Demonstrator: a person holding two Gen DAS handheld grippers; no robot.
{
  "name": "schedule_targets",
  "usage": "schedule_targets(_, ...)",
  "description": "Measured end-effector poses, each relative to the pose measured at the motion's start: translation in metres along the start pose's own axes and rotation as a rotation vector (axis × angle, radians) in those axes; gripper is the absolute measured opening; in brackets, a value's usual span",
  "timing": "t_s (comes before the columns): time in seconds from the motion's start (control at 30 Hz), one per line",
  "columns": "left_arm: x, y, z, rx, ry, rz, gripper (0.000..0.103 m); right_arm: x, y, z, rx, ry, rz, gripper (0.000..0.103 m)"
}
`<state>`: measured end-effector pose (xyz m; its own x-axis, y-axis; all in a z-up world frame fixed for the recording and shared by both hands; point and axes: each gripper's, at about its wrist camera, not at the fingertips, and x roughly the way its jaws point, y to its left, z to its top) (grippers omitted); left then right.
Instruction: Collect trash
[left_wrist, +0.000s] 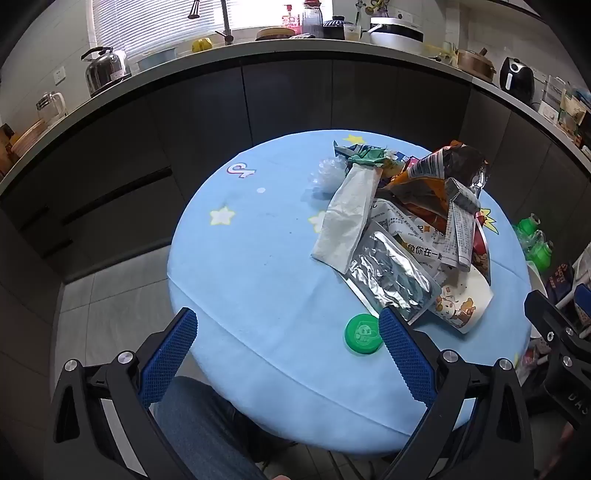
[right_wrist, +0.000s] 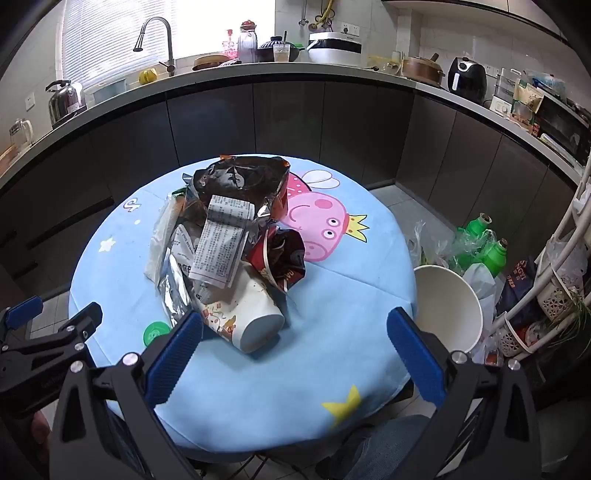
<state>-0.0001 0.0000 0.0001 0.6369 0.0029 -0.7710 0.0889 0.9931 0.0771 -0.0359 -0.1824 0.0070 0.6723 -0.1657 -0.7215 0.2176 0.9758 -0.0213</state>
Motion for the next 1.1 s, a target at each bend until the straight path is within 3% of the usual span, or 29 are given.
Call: schedule_targets(1.1,-0.010,0.003,0.004,-0.011,-0.020,-0.017,0.095,-0.005,-0.001,0.000,0.000,-0.016,-0.005,0.100)
